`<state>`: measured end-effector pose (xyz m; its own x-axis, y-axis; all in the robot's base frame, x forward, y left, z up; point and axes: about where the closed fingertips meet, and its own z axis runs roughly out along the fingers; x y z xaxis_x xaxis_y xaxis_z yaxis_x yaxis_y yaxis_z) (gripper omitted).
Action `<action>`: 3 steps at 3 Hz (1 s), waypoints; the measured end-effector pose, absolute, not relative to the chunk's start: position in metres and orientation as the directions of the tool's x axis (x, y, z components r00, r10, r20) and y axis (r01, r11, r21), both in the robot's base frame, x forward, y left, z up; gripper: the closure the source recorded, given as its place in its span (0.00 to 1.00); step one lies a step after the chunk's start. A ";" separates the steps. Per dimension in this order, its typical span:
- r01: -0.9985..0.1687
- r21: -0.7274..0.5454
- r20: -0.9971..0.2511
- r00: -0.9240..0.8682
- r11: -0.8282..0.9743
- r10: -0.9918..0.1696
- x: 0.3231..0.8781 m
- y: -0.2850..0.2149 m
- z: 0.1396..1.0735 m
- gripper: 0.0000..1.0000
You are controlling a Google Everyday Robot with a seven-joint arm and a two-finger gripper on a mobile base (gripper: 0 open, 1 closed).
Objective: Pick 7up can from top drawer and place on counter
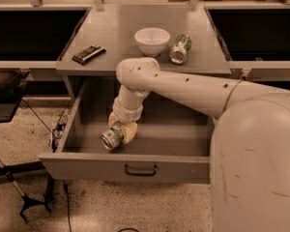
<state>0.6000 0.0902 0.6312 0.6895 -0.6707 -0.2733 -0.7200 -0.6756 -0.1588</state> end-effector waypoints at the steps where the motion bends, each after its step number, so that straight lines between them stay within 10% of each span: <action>1: -0.803 -0.225 -0.304 0.596 -0.552 -0.743 0.605 0.057 0.694 0.89; 3: -0.819 -0.432 -0.239 0.508 -0.378 -0.828 0.611 0.019 0.886 1.00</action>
Offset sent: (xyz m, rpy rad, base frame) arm 0.0134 -0.0951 0.3018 0.1842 -0.2794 -0.3617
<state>0.6105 0.0192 0.8865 0.5077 -0.8277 -0.2391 -0.8192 -0.3778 -0.4315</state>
